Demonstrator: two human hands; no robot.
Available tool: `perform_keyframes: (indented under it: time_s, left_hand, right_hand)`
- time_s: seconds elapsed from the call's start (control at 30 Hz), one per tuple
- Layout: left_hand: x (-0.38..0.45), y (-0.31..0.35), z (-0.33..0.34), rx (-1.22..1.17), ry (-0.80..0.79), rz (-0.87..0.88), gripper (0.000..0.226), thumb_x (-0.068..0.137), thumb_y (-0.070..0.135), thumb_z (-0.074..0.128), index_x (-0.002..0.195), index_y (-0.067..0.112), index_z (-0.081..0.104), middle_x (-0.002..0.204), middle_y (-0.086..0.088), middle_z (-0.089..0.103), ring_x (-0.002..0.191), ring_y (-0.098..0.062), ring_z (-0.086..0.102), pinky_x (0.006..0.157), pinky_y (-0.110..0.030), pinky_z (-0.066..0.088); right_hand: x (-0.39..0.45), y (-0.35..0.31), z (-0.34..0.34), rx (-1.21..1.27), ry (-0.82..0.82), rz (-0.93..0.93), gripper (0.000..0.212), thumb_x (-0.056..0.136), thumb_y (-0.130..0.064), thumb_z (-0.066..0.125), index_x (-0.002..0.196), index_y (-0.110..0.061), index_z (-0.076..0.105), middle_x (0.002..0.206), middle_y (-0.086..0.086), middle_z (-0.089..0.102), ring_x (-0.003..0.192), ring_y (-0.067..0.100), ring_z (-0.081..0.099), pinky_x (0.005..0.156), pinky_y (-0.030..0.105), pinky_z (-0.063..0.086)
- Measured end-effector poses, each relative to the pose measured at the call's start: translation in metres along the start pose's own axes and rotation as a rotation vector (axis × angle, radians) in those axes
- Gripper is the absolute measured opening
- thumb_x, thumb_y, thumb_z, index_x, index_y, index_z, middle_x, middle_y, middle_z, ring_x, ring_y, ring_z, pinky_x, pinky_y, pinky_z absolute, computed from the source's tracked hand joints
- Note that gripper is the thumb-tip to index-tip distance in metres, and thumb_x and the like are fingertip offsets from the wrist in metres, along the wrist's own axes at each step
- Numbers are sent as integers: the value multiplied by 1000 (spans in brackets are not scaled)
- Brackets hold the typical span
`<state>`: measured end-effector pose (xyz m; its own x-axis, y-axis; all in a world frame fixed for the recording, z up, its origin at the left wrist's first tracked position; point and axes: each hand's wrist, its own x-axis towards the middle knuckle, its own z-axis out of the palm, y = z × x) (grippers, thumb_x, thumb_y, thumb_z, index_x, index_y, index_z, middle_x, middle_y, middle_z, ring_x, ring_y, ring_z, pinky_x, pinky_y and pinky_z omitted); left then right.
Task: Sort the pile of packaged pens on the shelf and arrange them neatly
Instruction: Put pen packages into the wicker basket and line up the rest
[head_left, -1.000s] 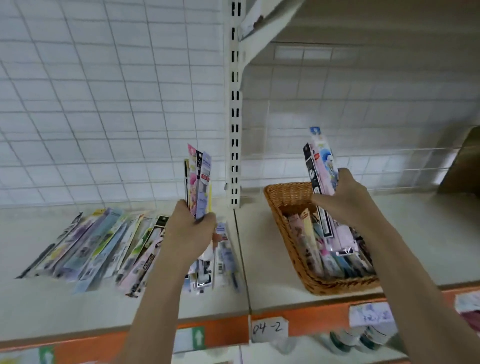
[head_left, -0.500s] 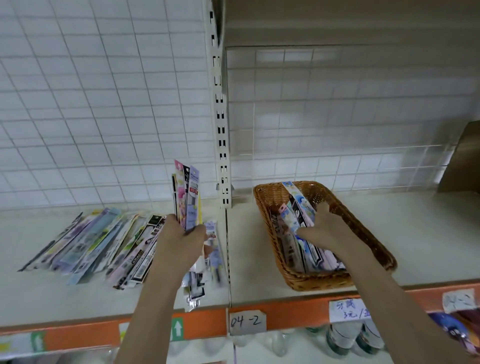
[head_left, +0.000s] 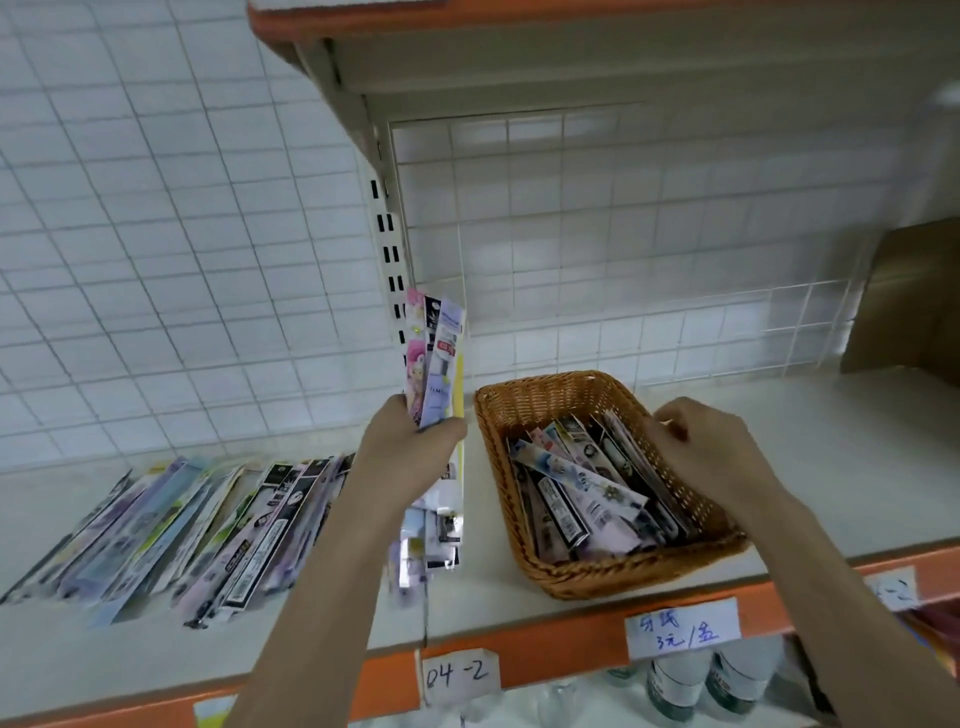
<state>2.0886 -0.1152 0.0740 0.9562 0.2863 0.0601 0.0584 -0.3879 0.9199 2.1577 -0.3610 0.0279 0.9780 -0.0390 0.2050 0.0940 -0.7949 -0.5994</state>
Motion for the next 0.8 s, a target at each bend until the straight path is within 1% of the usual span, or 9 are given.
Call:
perform_keyframes:
  time_s: [0.2, 0.27, 0.33, 0.4, 0.43, 0.5, 0.57, 0.7, 0.8]
  left_hand:
    - [12, 26, 38, -70, -125, -35, 26, 87, 18, 60, 70, 29, 43, 73, 4, 41, 60, -9, 37, 54, -22, 31]
    - [17, 30, 52, -111, -111, -71, 14, 85, 20, 62, 93, 23, 51, 80, 3, 46, 62, -7, 40, 54, -23, 33]
    - [21, 27, 66, -68, -117, -97, 51, 85, 20, 62, 129, 13, 38, 90, 2, 47, 64, -4, 43, 51, -21, 36]
    - [19, 22, 77, 38, -133, -72, 79, 87, 18, 61, 147, 11, 10, 110, 6, 48, 65, 1, 52, 51, -17, 45]
    - [17, 17, 82, 73, -141, -65, 90, 87, 18, 62, 149, 11, -3, 135, 1, 41, 81, 3, 61, 63, -17, 52]
    - [18, 6, 90, 192, -138, -60, 104, 85, 26, 65, 148, 15, -16, 158, -8, 9, 124, -20, 51, 93, -31, 50]
    - [19, -2, 96, 326, -150, -56, 99, 86, 32, 63, 149, 16, -13, 157, -14, 10, 127, -34, 45, 95, -34, 46]
    - [14, -8, 106, 559, -169, 54, 68, 92, 40, 49, 144, 7, 20, 148, -18, 28, 138, -34, 23, 112, -43, 28]
    - [11, -9, 103, 631, -103, 96, 60, 93, 41, 46, 142, 9, 29, 152, -16, 17, 140, -34, 14, 112, -42, 24]
  right_hand:
    - [-3, 39, 2, 151, 149, 85, 19, 95, -17, 48, 95, -9, 65, 68, -1, 61, 61, 11, 53, 53, 19, 37]
    - [-3, 47, 4, 225, 161, 135, 21, 96, -18, 48, 97, -8, 65, 68, 2, 61, 60, 13, 53, 53, 20, 38]
    - [-1, 49, 7, 273, 180, 143, 21, 96, -18, 48, 98, -8, 65, 73, 7, 65, 60, 15, 54, 52, 21, 39]
    - [0, 50, 8, 306, 193, 144, 20, 95, -18, 48, 97, -9, 65, 80, 9, 67, 61, 15, 55, 52, 20, 39]
    - [0, 50, 8, 313, 193, 145, 19, 95, -18, 48, 98, -10, 65, 82, 8, 67, 62, 14, 55, 52, 20, 39]
    - [0, 52, 9, 287, 180, 127, 17, 94, -18, 49, 98, -11, 64, 76, 3, 64, 61, 10, 53, 52, 19, 38]
    - [1, 54, 9, 234, 166, 94, 15, 94, -17, 50, 95, -11, 63, 69, -2, 59, 59, 9, 52, 51, 19, 36]
    - [4, 56, 10, 139, 134, 65, 16, 94, -16, 49, 96, -10, 64, 77, 2, 63, 63, 12, 55, 53, 20, 39]
    - [5, 58, 11, 88, 116, 61, 16, 93, -17, 49, 95, -11, 64, 78, 1, 64, 66, 15, 58, 53, 22, 40]
